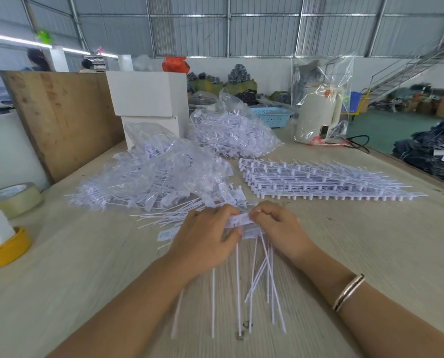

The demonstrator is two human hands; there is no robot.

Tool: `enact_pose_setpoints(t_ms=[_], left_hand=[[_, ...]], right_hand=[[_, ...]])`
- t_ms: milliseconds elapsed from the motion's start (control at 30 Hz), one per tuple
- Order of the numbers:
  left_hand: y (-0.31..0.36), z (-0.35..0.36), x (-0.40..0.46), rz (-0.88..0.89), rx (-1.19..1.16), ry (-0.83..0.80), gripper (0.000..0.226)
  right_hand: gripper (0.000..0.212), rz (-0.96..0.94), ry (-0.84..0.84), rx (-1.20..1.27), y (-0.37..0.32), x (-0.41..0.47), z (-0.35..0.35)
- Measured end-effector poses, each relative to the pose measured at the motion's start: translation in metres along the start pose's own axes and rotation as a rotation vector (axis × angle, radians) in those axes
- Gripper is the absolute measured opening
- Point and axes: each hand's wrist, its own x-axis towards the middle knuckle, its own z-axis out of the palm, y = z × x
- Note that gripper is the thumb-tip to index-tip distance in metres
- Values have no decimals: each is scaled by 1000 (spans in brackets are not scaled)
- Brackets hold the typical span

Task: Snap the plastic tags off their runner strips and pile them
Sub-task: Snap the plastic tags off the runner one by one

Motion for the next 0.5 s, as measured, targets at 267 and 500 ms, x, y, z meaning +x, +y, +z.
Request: enact_pose_setpoints(t_ms=[267,500], left_hand=[[-2,-1,2,41,107,-20,34],[-5,-4,2,0,123,12,24]], right_hand=[[32,56,-74,17,1,-2,-1],[10,-28,-187,18,-7,-7,2]])
